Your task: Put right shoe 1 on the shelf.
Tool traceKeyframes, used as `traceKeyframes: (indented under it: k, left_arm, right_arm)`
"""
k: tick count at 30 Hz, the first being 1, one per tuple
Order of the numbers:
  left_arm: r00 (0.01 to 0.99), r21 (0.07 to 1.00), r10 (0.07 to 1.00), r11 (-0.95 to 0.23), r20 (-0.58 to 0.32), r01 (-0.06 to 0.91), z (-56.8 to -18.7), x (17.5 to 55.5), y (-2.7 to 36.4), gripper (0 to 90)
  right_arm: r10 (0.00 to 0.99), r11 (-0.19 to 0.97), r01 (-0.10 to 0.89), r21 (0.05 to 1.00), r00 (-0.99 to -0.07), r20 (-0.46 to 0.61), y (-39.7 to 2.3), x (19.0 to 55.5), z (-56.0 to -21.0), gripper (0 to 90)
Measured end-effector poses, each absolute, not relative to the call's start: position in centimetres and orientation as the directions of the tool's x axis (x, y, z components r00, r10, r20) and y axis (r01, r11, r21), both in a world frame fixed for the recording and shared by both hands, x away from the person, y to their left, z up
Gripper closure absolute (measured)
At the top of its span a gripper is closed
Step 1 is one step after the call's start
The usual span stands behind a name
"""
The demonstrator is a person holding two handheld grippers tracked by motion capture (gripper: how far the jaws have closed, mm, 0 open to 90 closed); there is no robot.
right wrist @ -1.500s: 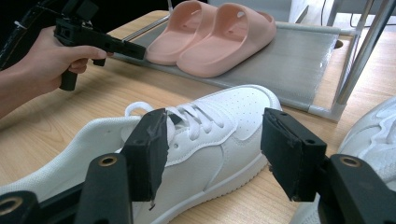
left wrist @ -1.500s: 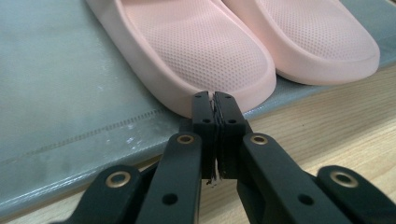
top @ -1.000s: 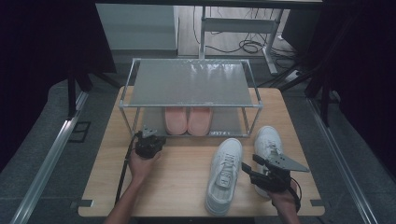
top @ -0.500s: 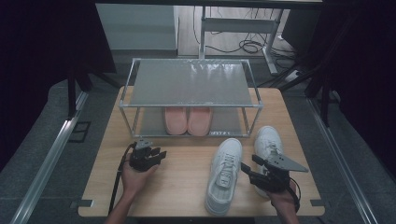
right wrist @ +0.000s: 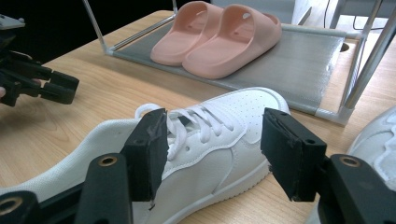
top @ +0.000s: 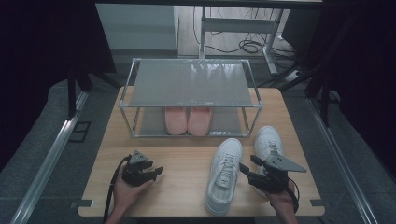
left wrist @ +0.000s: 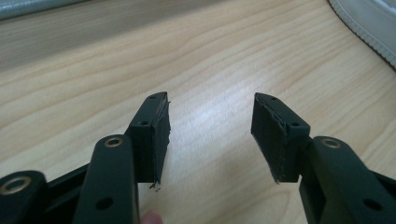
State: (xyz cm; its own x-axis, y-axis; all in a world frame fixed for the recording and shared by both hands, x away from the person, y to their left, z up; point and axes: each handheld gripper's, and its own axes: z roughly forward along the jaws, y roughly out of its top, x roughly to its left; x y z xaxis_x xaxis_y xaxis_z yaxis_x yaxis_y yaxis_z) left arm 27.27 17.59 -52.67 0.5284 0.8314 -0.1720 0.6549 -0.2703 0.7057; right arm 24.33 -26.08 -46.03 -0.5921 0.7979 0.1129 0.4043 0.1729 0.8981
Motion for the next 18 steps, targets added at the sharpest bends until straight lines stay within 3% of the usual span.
traceKeyframes:
  k: [9,18]
  left_arm:
    - [0.53,0.717,0.832,-0.268,-0.165,0.644,-52.68,26.1,18.27,47.3]
    - [0.527,0.715,0.835,-0.271,-0.158,0.644,-52.91,26.07,18.34,46.2]
  right_arm:
    - [0.789,0.188,0.403,0.896,-0.605,0.107,-25.76,24.26,-46.1,43.3]
    - [0.788,0.18,0.403,0.897,-0.605,0.114,-25.75,24.11,-46.02,50.5]
